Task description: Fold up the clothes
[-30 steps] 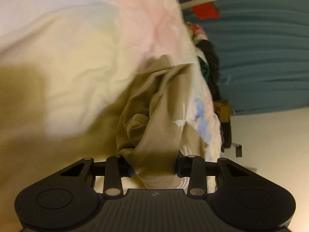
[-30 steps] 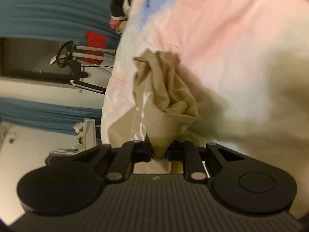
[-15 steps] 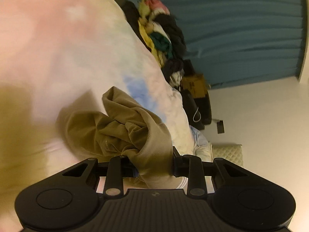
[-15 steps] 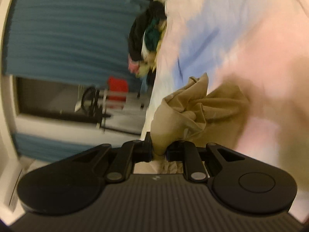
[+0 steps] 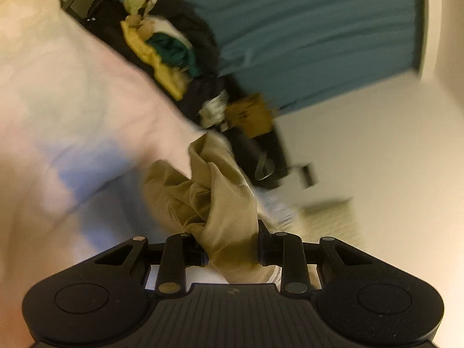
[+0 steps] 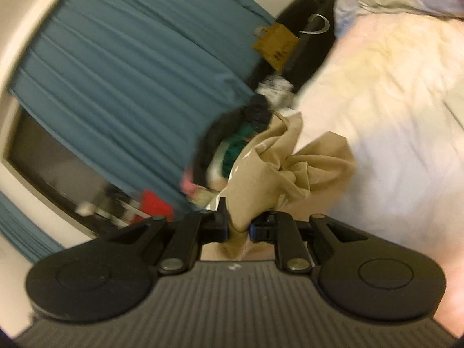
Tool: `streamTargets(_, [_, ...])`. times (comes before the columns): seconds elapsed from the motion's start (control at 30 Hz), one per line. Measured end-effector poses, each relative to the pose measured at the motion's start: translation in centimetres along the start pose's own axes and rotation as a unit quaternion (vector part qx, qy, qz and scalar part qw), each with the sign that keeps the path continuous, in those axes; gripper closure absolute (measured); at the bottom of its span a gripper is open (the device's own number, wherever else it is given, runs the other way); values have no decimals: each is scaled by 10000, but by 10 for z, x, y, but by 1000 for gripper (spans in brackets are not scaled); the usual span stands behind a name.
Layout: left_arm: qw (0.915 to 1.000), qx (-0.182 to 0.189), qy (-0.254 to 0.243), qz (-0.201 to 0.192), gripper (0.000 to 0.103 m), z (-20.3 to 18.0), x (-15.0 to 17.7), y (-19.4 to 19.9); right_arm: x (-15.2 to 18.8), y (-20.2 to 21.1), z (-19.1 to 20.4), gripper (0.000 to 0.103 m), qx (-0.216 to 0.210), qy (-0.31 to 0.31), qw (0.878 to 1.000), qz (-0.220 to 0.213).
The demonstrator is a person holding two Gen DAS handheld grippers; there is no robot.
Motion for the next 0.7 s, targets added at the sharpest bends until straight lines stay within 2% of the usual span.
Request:
streamTargets(0.07, [9990, -286, -98, 316, 72, 34, 32, -16, 17, -15, -42, 87, 392, 122, 9990, 165])
streamTargets(0.13, [9970, -462, -225, 570, 72, 58, 59, -22, 39, -19, -86, 87, 790, -47, 9959, 448])
streamTargets(0.2, [9949, -605, -425, 684, 72, 70, 74, -23, 59, -15, -118, 87, 915, -170, 9940, 579])
streamTargets(0.37, [9917, -705, -671, 841, 67, 81, 86, -24, 80, -6, -142, 86, 1100, -400, 9911, 638])
streamTargets(0.47, [9879, -899, -878, 905, 63, 78, 87, -14, 90, 1, -147, 84, 1253, -667, 9873, 717])
streamTargets(0.53, [9847, -1036, -1032, 950, 63, 70, 87, 0, 95, 17, -143, 84, 1385, -821, 9838, 789])
streamTargets(0.7, [9770, -1266, -1440, 930, 57, 34, 83, 63, 99, 61, -118, 84, 1635, -599, 9812, 838])
Point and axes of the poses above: each gripper's, at about its wrist camera, not at the fingertips, and y roughly against the way its jaws point, z to its left, x to its underside, the point moved 9 cm from there along -y, roughly the way its jaws point, and after that the axes turned 12 degrees about -y, right-handed, at the moved point
